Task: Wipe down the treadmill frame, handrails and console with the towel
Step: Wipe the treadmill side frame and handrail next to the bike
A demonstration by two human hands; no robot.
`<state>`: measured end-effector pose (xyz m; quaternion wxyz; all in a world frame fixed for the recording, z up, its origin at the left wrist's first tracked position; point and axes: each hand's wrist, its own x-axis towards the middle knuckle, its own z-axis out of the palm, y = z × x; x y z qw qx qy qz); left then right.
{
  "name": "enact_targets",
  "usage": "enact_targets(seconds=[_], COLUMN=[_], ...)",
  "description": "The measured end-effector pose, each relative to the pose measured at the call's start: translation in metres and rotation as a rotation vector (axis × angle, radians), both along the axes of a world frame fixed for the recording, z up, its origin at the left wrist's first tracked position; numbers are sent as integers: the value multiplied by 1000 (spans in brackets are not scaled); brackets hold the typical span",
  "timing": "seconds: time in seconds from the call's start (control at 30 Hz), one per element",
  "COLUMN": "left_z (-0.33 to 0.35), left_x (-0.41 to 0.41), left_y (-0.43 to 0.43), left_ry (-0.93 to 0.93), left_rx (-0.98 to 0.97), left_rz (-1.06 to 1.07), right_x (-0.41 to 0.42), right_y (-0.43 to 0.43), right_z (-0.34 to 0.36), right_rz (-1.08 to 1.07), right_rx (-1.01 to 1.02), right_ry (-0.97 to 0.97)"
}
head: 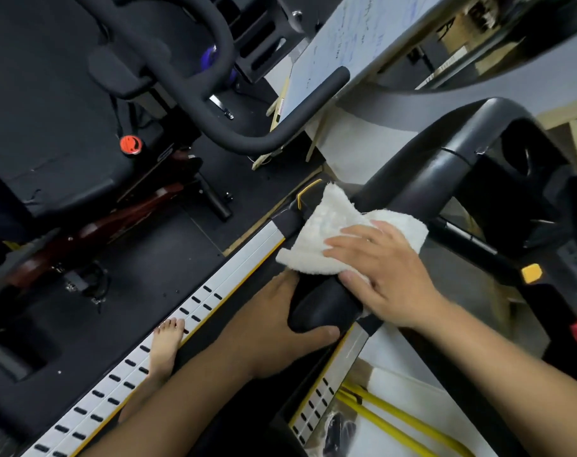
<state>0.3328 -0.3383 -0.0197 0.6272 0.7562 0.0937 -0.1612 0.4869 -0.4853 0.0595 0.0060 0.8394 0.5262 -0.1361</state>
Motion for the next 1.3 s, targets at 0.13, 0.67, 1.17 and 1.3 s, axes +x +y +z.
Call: enact_targets(seconds=[0.13, 0.67, 1.17, 1.3], left_z=[7, 42, 47, 47], left_x=[-2, 24, 34, 49], left_y=[2, -41, -44, -50], left_ry=[-32, -237, -150, -236], left_rx=[194, 654, 908, 961], left_rz=[-46, -22, -237, -278], right_x=[82, 50, 46, 131], right_y=[-3, -75, -74, -69], right_z=[5, -21, -32, -4], right_rz=[-98, 52, -261, -561], right_rx=[-9, 342, 471, 306], right_ry=[-120, -211, -246, -238])
